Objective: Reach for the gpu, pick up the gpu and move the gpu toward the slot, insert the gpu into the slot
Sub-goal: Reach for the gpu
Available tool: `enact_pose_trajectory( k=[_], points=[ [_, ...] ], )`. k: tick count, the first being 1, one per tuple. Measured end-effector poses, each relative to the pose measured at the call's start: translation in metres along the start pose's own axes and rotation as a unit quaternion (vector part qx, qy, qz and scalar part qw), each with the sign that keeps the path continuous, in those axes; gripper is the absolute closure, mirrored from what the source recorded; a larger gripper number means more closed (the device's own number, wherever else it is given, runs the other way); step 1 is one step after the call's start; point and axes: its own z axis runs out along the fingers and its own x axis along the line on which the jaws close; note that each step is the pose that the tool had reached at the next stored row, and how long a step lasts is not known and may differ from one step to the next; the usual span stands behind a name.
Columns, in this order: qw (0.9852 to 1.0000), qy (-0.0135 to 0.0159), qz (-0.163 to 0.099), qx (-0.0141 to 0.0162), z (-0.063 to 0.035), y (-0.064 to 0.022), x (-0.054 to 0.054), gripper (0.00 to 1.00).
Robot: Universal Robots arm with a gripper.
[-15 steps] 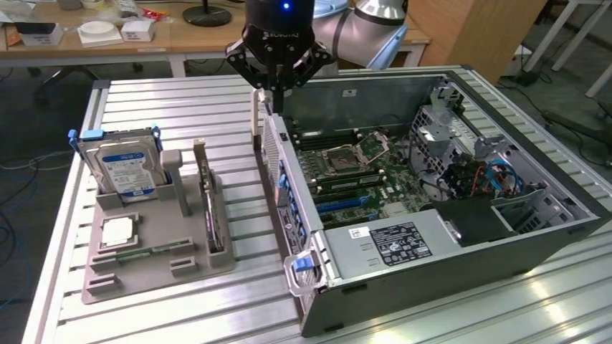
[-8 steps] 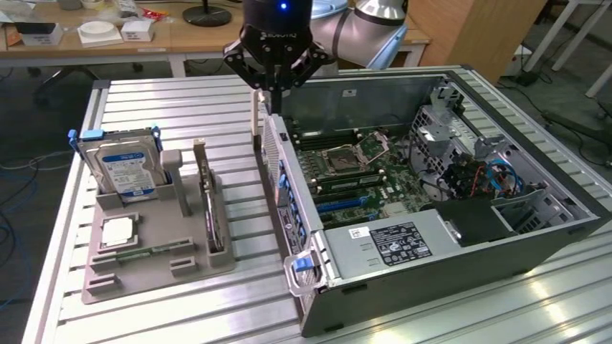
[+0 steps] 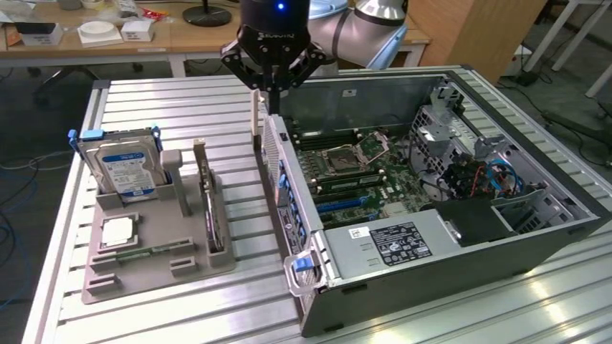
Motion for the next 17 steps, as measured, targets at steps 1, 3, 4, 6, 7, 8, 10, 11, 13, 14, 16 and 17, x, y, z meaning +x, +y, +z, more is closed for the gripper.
enact_pose_trajectory(
  k=[1, 3, 4, 6, 7, 8, 10, 11, 13, 14, 16, 17],
  points=[
    [1.0000, 0.0000, 0.000, 0.0000, 0.0000, -0.0001, 0.0004, 0.90],
    [1.0000, 0.0000, 0.000, 0.0000, 0.0000, -0.0003, 0.0011, 0.90],
    [1.0000, 0.0000, 0.000, 0.0000, 0.0000, -0.0004, 0.0014, 0.90],
    [1.0000, 0.0000, 0.000, 0.0000, -0.0001, -0.0007, 0.0020, 0.90],
    [1.0000, 0.0000, 0.000, 0.0000, -0.0001, -0.0008, 0.0024, 0.90],
    [1.0000, 0.0000, 0.000, 0.0000, -0.0001, -0.0009, 0.0027, 0.90],
    [1.0000, 0.0000, 0.000, 0.0000, -0.0001, -0.0011, 0.0033, 0.90],
    [1.0000, 0.0000, 0.000, 0.0000, -0.0001, -0.0012, 0.0037, 0.90],
    [1.0000, 0.0000, 0.000, 0.0000, -0.0001, -0.0014, 0.0043, 0.90],
    [1.0000, 0.0000, 0.000, 0.0000, -0.0002, -0.0015, 0.0046, 0.90],
    [1.0000, 0.0000, 0.000, 0.0000, -0.0002, -0.0017, 0.0053, 0.90],
    [1.0000, 0.0000, 0.000, 0.0000, -0.0001, -0.0018, 0.0056, 0.90]
  ],
)
